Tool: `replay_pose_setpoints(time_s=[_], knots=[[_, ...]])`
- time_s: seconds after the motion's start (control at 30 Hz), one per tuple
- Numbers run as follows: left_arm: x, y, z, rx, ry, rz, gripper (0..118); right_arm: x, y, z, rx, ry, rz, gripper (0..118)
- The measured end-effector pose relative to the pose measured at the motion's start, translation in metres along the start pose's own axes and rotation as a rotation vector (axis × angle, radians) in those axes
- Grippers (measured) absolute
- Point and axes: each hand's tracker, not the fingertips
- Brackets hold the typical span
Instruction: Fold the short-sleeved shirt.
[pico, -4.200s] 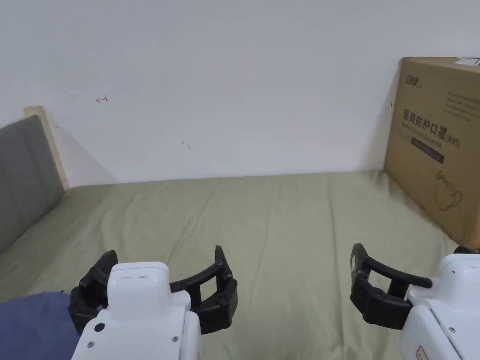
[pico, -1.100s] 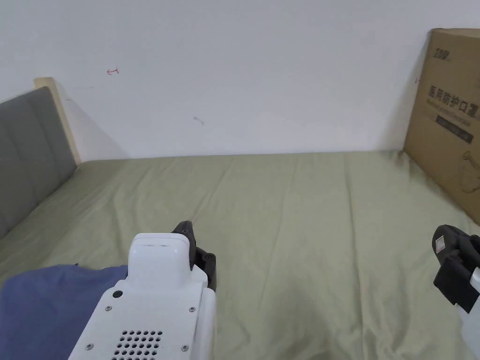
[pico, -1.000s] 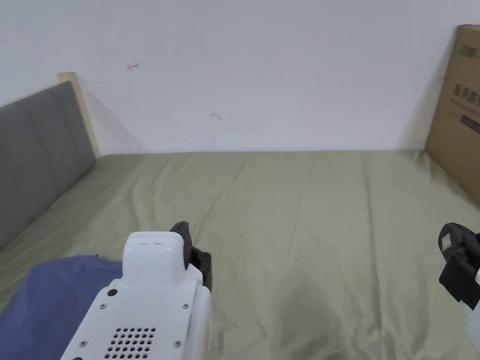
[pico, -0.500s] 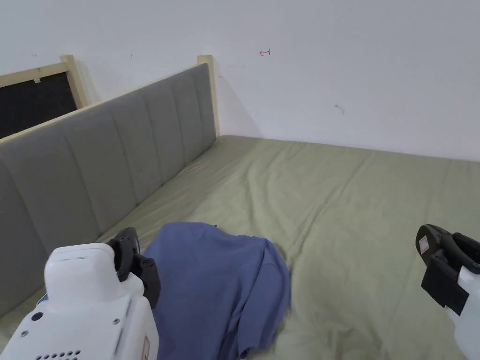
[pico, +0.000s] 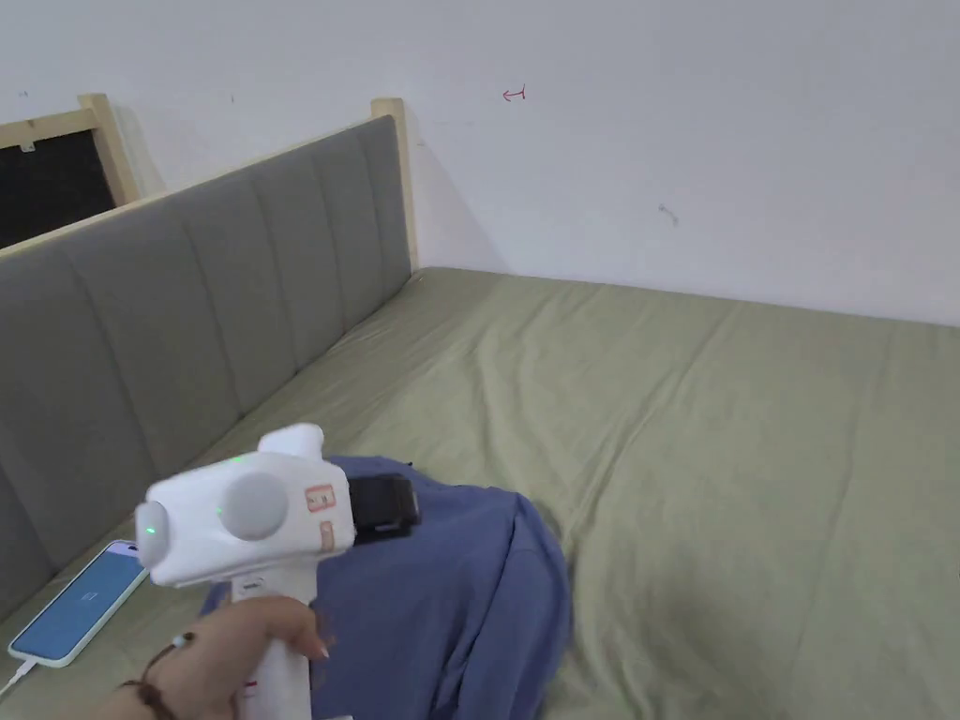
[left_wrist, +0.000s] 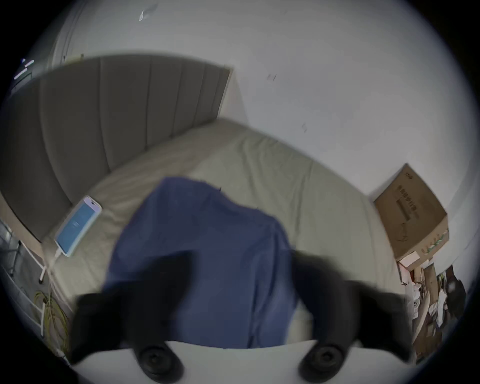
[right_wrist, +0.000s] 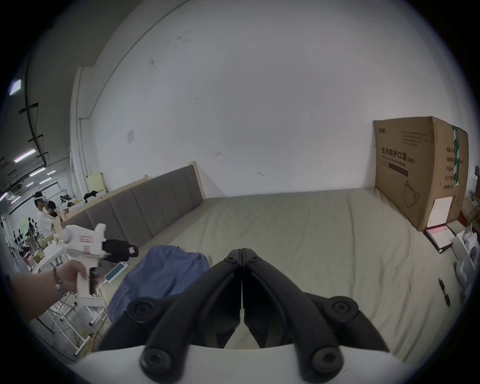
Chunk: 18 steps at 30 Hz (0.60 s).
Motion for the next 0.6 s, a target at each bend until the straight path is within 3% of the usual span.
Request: replay_pose_setpoints(time_s=[0.07, 0.33, 0.43, 0.6], knots=[[0.01, -0.01, -0.016, 0.017, 0.027, -0.006, 111, 0.005, -0.004, -0.005, -0.03, -0.021, 0.012, 0], [-0.003, -0.022, -0.152, -0.316, 0.245, -0.235, 114, 0.018, -0.012, -0.028, -0.112, -0.066, 0.063, 0], [-0.014, -0.022, -0.155, -0.267, 0.201, -0.197, 118, 0.012, -0.016, -0.029, -0.089, -0.091, 0.092, 0], [-0.01, -0.037, -0.138, -0.251, 0.172, -0.178, 118, 0.002, -0.014, -0.025, -0.022, -0.039, 0.103, 0]])
